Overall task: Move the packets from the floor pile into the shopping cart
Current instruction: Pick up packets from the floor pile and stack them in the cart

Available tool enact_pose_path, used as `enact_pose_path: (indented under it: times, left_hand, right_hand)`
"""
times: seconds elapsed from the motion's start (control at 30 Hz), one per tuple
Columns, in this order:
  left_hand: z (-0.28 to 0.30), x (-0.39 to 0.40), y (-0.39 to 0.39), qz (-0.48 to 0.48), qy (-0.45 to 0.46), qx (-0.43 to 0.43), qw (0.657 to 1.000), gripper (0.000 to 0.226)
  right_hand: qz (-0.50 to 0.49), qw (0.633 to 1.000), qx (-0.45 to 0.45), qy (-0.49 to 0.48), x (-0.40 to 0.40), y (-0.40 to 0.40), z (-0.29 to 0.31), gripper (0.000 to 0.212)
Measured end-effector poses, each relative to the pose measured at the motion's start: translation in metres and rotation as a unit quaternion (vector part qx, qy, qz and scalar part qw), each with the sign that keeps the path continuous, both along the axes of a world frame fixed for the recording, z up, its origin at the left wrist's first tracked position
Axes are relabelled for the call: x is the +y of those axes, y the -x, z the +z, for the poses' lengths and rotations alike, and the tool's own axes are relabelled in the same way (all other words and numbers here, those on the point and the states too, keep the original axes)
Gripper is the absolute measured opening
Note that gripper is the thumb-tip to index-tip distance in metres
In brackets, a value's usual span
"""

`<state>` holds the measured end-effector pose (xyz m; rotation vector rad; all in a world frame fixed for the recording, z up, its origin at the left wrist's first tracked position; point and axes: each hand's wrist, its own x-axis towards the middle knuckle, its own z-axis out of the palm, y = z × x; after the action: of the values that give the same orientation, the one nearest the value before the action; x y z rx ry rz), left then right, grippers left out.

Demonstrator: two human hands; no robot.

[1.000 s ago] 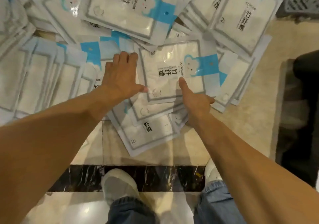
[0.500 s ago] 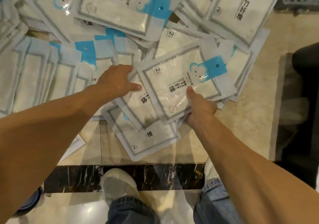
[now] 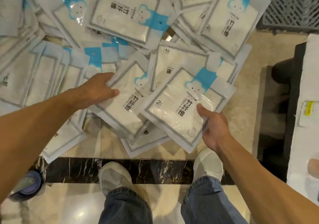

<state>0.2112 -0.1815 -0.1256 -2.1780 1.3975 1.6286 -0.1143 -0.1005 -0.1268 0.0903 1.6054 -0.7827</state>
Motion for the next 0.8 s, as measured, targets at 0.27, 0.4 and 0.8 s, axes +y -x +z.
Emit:
enact_pose_path:
  times: [0.27,0.4,0.8]
  left_hand:
    - [0.094,0.028,-0.057,0.216,0.043,0.030,0.975,0.034]
    - [0.163,0.031,-0.079,0.290,0.095,0.037,0.952,0.030]
    - [0.470,0.002,-0.149,0.438,0.210,0.110,0.867,0.038]
  right_hand:
    - [0.080,0.995,-0.035,0.039,-0.041,-0.023,0.085,0.042]
    - [0.131,0.990,-0.029,0.049,-0.071,-0.044,0.153,0.037]
    - [0.280,0.948,-0.015,0.153,-0.175,-0.117,0.488,0.048]
